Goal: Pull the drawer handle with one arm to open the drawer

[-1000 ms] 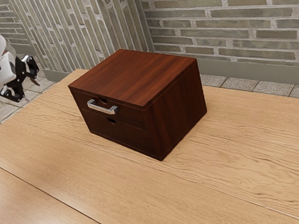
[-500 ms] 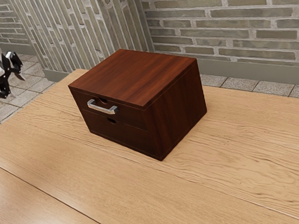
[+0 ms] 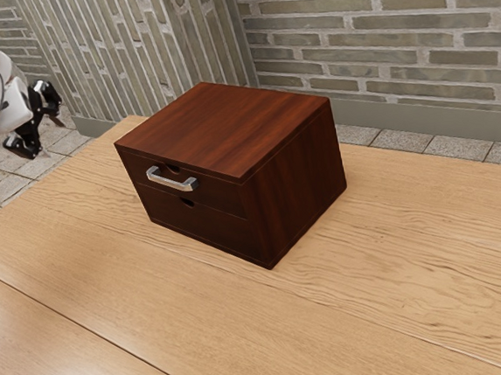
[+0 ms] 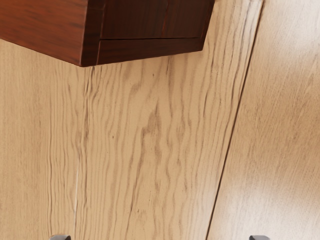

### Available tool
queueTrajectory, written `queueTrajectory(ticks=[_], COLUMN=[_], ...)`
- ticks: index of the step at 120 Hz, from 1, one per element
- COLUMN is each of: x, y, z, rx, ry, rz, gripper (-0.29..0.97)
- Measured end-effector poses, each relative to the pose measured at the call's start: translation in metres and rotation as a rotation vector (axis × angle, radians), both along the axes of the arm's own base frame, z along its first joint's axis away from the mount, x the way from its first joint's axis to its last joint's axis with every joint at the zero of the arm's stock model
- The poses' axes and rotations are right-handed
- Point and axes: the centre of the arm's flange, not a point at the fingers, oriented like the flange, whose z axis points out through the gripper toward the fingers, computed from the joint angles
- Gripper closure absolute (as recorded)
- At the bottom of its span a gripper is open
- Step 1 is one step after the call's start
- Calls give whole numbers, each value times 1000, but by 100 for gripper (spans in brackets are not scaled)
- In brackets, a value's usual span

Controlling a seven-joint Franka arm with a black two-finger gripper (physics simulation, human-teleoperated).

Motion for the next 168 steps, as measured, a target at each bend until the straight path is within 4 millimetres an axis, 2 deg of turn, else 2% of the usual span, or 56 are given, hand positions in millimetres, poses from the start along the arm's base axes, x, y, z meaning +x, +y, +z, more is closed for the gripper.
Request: queueTrajectory(ticks=[18, 36, 45, 69, 76, 87, 94, 106, 115, 140, 168], x=[20, 11, 4, -14, -10, 1, 9, 32, 40, 45, 52], y=[-35, -63, -56, -10, -4, -8, -16, -53, -69, -84, -114], z=[-12, -10, -8, -9, -10, -12, -17, -25, -29, -35, -26], rx=[-14, -36, -33, -42, -43, -43, -47, -55, -60, -69, -60], ry=[21, 26, 24, -1, -10, -19, -15, -4, 3, 11, -1], rz=[-64, -104, -91, -15, -8, -21, -37, -102, -130, -151, -194], gripper=[35, 46, 49, 52, 52, 52, 52, 52, 52, 52, 52])
